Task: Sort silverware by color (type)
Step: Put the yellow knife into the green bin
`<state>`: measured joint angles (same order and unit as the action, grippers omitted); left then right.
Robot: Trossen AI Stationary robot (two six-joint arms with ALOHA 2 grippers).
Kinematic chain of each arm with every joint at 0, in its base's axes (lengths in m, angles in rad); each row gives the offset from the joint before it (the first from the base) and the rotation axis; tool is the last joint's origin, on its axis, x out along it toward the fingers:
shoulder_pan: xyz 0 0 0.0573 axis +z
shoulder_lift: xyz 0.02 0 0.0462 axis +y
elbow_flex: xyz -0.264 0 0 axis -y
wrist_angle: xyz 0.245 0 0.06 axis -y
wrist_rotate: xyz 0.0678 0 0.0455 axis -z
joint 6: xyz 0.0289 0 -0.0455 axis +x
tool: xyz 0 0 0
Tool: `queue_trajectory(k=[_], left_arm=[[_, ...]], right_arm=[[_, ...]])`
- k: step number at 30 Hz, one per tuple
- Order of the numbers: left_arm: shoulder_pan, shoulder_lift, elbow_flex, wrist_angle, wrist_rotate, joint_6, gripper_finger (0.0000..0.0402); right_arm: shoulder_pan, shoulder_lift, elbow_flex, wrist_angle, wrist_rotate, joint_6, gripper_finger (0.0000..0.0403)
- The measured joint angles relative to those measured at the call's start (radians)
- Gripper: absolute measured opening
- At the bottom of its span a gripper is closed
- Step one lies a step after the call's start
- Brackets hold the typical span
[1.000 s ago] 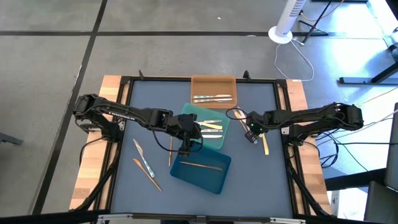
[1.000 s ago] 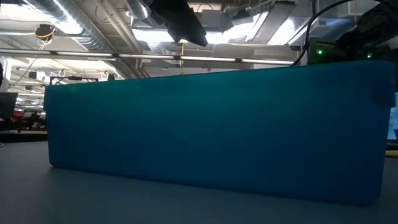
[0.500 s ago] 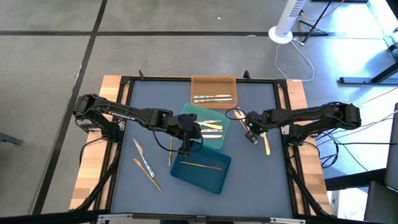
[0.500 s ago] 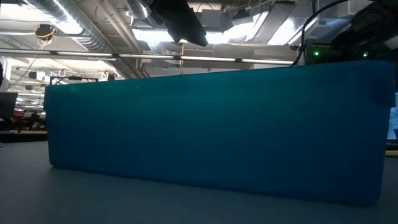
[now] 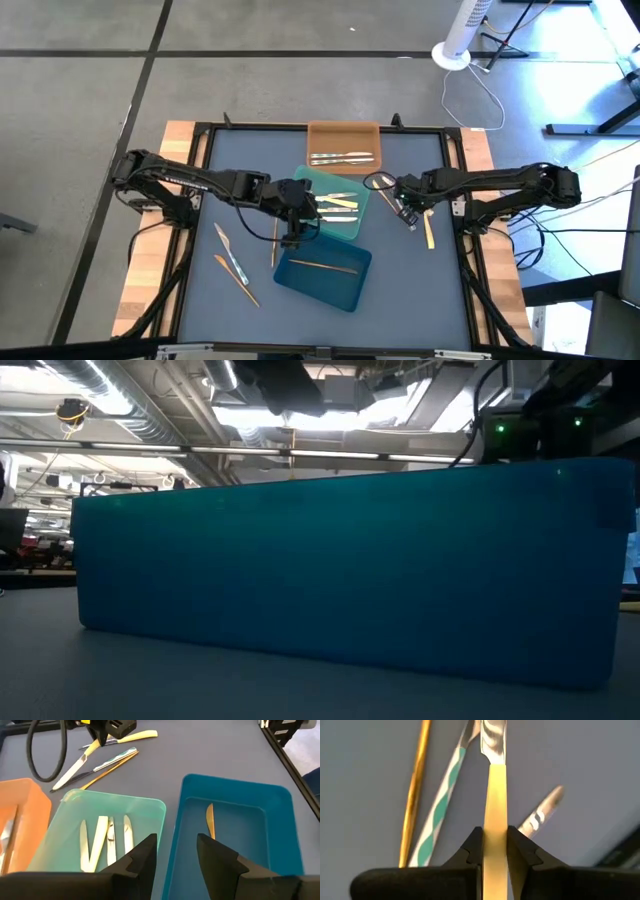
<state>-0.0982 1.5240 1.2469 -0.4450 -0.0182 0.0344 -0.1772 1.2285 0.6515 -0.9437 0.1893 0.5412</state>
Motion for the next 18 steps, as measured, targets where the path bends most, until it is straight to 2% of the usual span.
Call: queue_trajectory(k=[11,18], left_arm=[[0.0,-0.111,0.001,-0.119,-0.047,-0.096,0.0133],[-0.001,-0.156,0.001,-0.228,-0.051,-0.179,0.0133]], right_arm=[[0.0,-0.001,0.147,-0.217,0.089,-0.004,0.0037],[0.001,-0.002,0.264,-0.295,0.092,-0.068,0.0037]])
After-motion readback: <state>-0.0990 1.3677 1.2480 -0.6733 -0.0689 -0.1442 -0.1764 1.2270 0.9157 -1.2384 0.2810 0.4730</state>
